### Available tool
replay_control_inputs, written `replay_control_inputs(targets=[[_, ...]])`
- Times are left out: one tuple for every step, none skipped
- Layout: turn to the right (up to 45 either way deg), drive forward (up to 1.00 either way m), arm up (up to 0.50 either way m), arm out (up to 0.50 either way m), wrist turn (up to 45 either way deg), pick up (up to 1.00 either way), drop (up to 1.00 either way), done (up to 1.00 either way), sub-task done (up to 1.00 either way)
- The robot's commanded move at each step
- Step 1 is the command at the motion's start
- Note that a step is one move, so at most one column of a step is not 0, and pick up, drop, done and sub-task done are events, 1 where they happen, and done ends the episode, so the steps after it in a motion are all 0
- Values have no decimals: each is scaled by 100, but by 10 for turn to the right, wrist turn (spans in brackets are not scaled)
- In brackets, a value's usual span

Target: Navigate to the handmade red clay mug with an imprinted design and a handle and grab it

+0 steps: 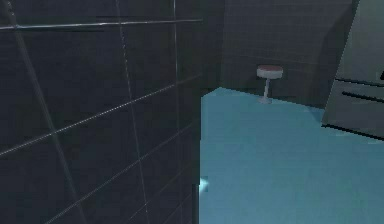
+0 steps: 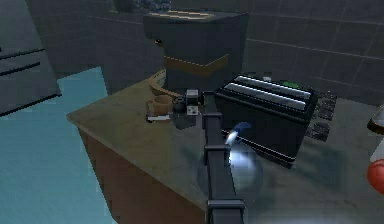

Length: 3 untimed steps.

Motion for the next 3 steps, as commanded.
replay_control_inputs(targets=[[0, 0, 0, 0, 0, 100, 0, 0, 0], [0, 0, 10, 0, 0, 0, 0, 0, 0], [0, 0, 0, 0, 0, 0, 0, 100, 0]])
